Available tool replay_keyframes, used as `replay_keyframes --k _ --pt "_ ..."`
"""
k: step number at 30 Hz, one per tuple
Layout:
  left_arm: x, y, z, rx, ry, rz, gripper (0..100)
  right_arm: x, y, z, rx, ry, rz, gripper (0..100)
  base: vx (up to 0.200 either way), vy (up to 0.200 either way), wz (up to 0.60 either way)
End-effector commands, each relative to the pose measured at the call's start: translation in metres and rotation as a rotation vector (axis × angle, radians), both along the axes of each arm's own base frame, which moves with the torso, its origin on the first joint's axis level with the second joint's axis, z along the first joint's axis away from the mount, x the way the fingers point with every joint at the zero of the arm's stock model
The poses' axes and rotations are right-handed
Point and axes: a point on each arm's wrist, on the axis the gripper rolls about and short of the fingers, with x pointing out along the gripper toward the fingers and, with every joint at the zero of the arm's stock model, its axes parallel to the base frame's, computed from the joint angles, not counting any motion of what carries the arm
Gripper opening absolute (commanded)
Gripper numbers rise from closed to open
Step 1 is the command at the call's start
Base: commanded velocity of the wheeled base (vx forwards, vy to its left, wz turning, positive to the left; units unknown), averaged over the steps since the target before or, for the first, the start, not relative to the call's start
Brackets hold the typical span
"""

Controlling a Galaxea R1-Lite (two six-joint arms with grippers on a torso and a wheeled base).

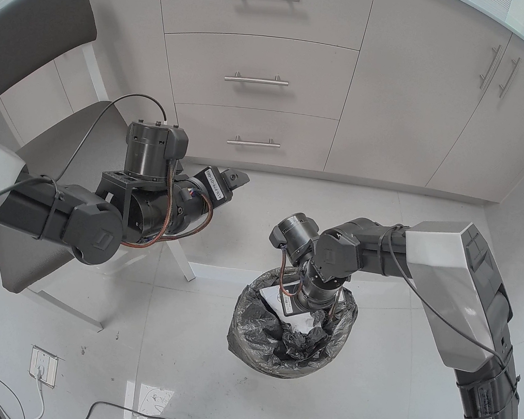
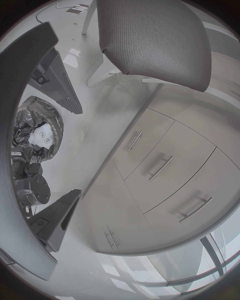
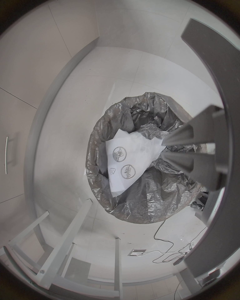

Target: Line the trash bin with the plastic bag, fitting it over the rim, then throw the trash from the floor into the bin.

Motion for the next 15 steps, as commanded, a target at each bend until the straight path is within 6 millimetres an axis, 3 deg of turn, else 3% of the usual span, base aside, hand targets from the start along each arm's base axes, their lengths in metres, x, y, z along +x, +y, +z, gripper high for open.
replay_keyframes --k 1,8,15 --pt "0.001 0.000 -0.001 0.001 0.002 0.001 100 0.002 0.001 -0.012 -0.010 0.013 -0.001 0 0.000 0.000 0.00" --pt "0.001 0.000 -0.002 0.002 0.005 0.001 100 0.016 0.005 -0.037 0.021 -0.036 -0.001 0 0.000 0.000 0.00" --pt "0.003 -0.001 -0.006 0.005 0.012 0.001 100 0.033 -0.009 -0.058 0.028 -0.051 -0.043 0 0.000 0.000 0.00"
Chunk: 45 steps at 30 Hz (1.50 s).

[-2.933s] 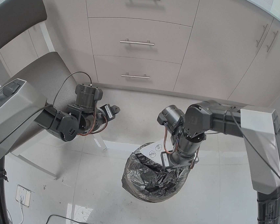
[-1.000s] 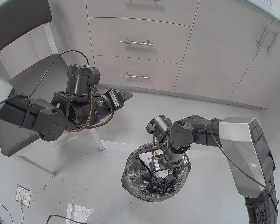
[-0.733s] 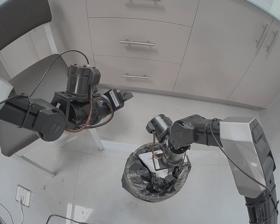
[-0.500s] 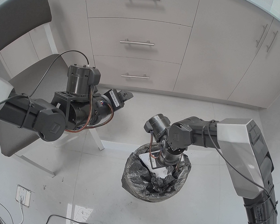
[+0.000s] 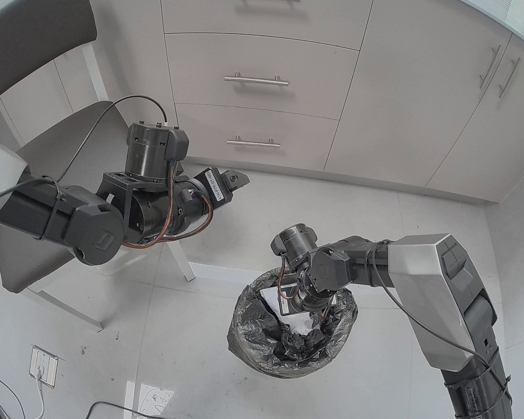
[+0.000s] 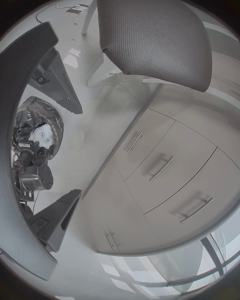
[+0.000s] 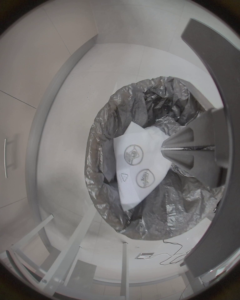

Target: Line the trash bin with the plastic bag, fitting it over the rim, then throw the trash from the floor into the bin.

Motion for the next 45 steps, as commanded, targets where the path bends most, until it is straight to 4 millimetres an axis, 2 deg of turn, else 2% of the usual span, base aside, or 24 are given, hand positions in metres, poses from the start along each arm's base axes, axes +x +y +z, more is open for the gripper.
replay_keyframes --k 1,3,4,7,14,22,34,39,41,42,45 --pt "0.002 -0.001 -0.004 0.005 0.008 0.000 100 0.013 -0.008 -0.027 -0.001 0.001 -0.030 0 0.000 0.000 0.00" --pt "0.002 -0.001 -0.004 0.006 0.010 0.000 100 0.014 -0.009 -0.029 0.002 -0.002 -0.032 0 0.000 0.000 0.00" --pt "0.001 -0.002 -0.004 0.006 0.010 -0.002 100 0.021 -0.008 -0.038 0.036 -0.045 -0.045 0 0.000 0.000 0.00" --pt "0.002 -0.001 -0.004 0.005 0.008 0.000 100 0.026 -0.009 -0.049 0.045 -0.066 -0.045 0 0.000 0.000 0.00" --pt "0.002 -0.001 -0.005 0.002 0.013 -0.011 100 0.026 -0.008 -0.075 0.027 -0.038 -0.043 0 0.000 0.000 0.00" --pt "0.003 -0.002 -0.007 0.005 0.017 -0.013 100 0.024 -0.010 -0.090 0.006 -0.014 -0.047 0 0.000 0.000 0.00" --pt "0.005 -0.002 -0.010 0.008 0.023 -0.012 100 0.030 -0.023 -0.115 -0.021 0.000 -0.079 0 0.000 0.000 0.00" --pt "0.005 -0.002 -0.012 0.012 0.026 -0.011 100 0.031 -0.022 -0.108 -0.016 -0.012 -0.077 0 0.000 0.000 0.00" --pt "0.005 -0.002 -0.012 0.012 0.027 -0.011 100 0.030 -0.018 -0.092 -0.002 -0.032 -0.069 0 0.000 0.000 0.00" --pt "0.005 -0.002 -0.012 0.012 0.027 -0.011 100 0.030 -0.018 -0.092 -0.002 -0.032 -0.069 0 0.000 0.000 0.00" --pt "0.005 -0.003 -0.012 0.013 0.029 -0.014 100 0.025 -0.012 -0.056 0.000 -0.054 -0.068 0 0.000 0.000 0.00"
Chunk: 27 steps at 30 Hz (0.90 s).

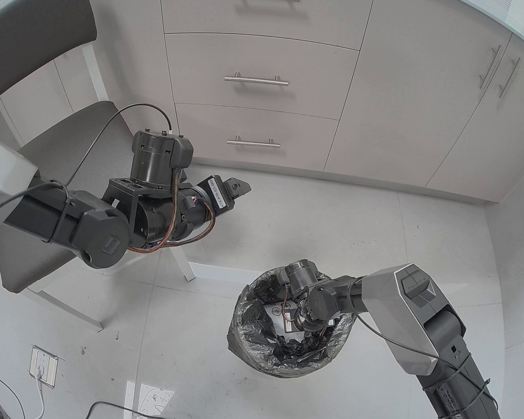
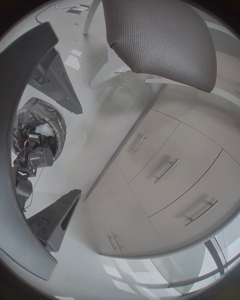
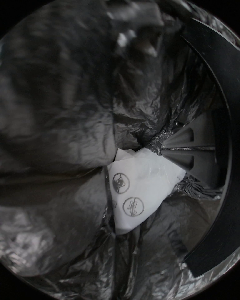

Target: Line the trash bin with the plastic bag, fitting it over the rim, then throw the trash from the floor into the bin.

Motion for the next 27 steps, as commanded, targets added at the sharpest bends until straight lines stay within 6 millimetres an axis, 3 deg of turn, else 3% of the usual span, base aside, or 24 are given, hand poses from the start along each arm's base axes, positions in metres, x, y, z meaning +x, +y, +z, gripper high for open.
replay_keyframes --k 1,6,7,10,11,14,17,18,20,24,27 --pt "0.000 -0.001 -0.001 0.002 0.004 -0.002 100 -0.007 0.009 0.050 0.015 -0.042 0.004 0 0.000 0.000 0.00" --pt "-0.002 -0.001 0.000 -0.001 0.002 -0.004 100 -0.017 0.011 0.096 0.021 -0.060 -0.004 0 0.000 0.000 0.00" --pt "-0.003 -0.002 0.000 0.000 0.003 -0.006 100 -0.023 0.009 0.113 0.013 -0.053 -0.006 0 0.000 0.000 0.00" --pt "-0.004 -0.002 -0.001 0.003 0.005 -0.008 100 -0.029 0.006 0.130 -0.004 -0.042 -0.012 0 0.000 0.000 0.00" --pt "-0.006 -0.006 -0.001 0.002 0.006 -0.018 100 -0.036 -0.001 0.148 -0.039 -0.035 -0.032 0 0.000 0.000 0.00" --pt "-0.008 -0.007 0.000 0.001 0.004 -0.021 100 -0.042 -0.010 0.164 -0.078 -0.035 -0.068 0 0.000 0.000 0.00" --pt "-0.016 -0.008 0.004 0.001 0.001 -0.034 100 -0.056 -0.032 0.201 -0.120 -0.030 -0.158 0 0.000 0.000 0.00" --pt "-0.016 -0.008 0.004 0.001 0.001 -0.034 100 -0.056 -0.032 0.201 -0.120 -0.030 -0.158 0 0.000 0.000 0.00" --pt "-0.022 -0.009 0.008 -0.004 -0.005 -0.046 100 -0.073 -0.060 0.237 -0.123 0.004 -0.235 0 0.000 0.000 0.00" --pt "-0.032 -0.009 0.016 -0.011 -0.017 -0.061 100 -0.100 -0.096 0.277 -0.165 0.073 -0.290 0 0.000 0.000 0.00" --pt "-0.046 -0.009 0.028 -0.018 -0.042 -0.077 100 -0.139 -0.133 0.316 -0.194 0.152 -0.371 0 0.000 0.000 0.00"
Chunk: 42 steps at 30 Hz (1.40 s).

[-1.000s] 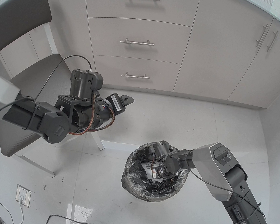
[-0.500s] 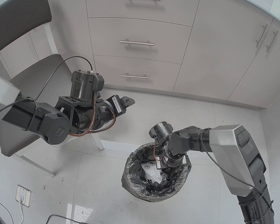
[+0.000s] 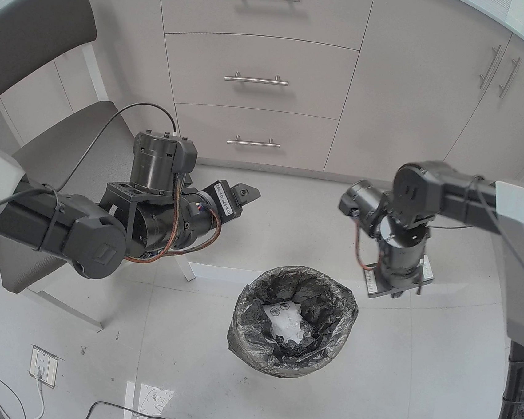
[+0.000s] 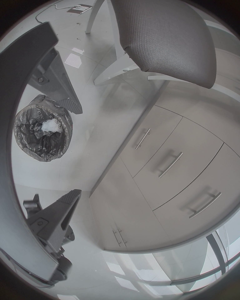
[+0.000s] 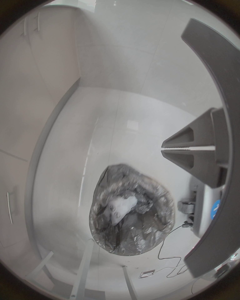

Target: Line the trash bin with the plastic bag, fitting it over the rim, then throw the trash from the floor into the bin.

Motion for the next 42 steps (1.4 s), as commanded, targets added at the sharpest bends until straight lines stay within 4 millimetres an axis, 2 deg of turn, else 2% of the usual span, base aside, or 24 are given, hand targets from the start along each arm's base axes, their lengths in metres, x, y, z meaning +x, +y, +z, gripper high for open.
replay_keyframes --k 1,3,5,6,7,9,12,15,17,18,19,20,21,22,23,26,29,30,33,38,42 --pt "-0.029 0.001 0.025 -0.017 -0.052 -0.037 100 -0.068 -0.074 0.102 0.016 -0.014 -0.170 0 0.000 0.000 0.00" --pt "-0.039 0.003 0.030 -0.015 -0.064 -0.044 100 -0.096 -0.095 0.124 0.007 0.009 -0.219 0 0.000 0.000 0.00" --pt "-0.049 0.008 0.036 0.003 -0.084 -0.055 100 -0.115 -0.109 0.145 0.040 -0.074 -0.256 0 0.000 0.000 0.00" --pt "-0.050 0.009 0.036 0.004 -0.085 -0.056 100 -0.116 -0.110 0.146 0.043 -0.080 -0.260 0 0.000 0.000 0.00" --pt "-0.058 0.015 0.038 0.036 -0.108 -0.068 100 -0.139 -0.125 0.166 0.065 -0.159 -0.284 0 0.000 0.000 0.00" --pt "-0.066 0.021 0.041 0.060 -0.126 -0.073 100 -0.157 -0.136 0.180 0.078 -0.214 -0.295 0 0.000 0.000 0.00" --pt "-0.091 0.040 0.056 0.081 -0.191 -0.080 100 -0.223 -0.162 0.214 0.094 -0.349 -0.222 0 0.000 0.000 0.00" --pt "-0.113 0.055 0.070 0.071 -0.244 -0.078 100 -0.293 -0.181 0.233 0.091 -0.489 -0.124 0 0.000 0.000 0.00" --pt "-0.130 0.067 0.080 0.063 -0.284 -0.075 100 -0.348 -0.195 0.238 0.059 -0.585 -0.041 0 0.000 0.000 0.00" --pt "-0.130 0.067 0.080 0.063 -0.284 -0.075 100 -0.348 -0.195 0.238 0.059 -0.585 -0.041 0 0.000 0.000 0.00" --pt "-0.145 0.077 0.087 0.068 -0.325 -0.074 100 -0.393 -0.206 0.236 0.022 -0.667 0.003 0 0.000 0.000 0.00" --pt "-0.154 0.085 0.091 0.077 -0.356 -0.070 100 -0.420 -0.211 0.232 0.011 -0.729 0.008 0 0.000 0.000 0.00" --pt "-0.163 0.092 0.093 0.092 -0.382 -0.059 100 -0.440 -0.214 0.229 0.015 -0.797 -0.006 0 0.000 0.000 0.00" --pt "-0.166 0.095 0.093 0.105 -0.388 -0.050 100 -0.449 -0.215 0.228 0.019 -0.831 -0.014 0 0.000 0.000 0.00" --pt "-0.178 0.105 0.094 0.145 -0.411 -0.014 100 -0.479 -0.217 0.223 0.025 -0.951 -0.049 0 0.000 0.000 0.00" --pt "-0.204 0.123 0.095 0.234 -0.435 0.073 100 -0.535 -0.211 0.206 0.025 -1.191 -0.123 0 0.000 0.000 0.00" --pt "-0.230 0.140 0.099 0.232 -0.460 0.089 100 -0.551 -0.203 0.181 0.008 -1.266 -0.156 0 0.000 0.000 0.00" --pt "-0.248 0.151 0.100 0.225 -0.470 0.092 100 -0.560 -0.196 0.166 -0.002 -1.337 -0.159 0 0.000 0.000 0.00" --pt "-0.279 0.174 0.103 0.229 -0.474 0.138 100 -0.574 -0.188 0.139 -0.055 -1.489 -0.090 0 0.000 0.000 0.00" --pt "-0.316 0.197 0.109 0.239 -0.503 0.261 100 -0.585 -0.186 0.104 -0.149 -1.556 -0.055 0 0.000 0.000 0.00" --pt "-0.343 0.207 0.119 0.235 -0.542 0.358 100 -0.597 -0.193 0.081 -0.127 -1.604 -0.014 0 0.000 0.000 0.00"
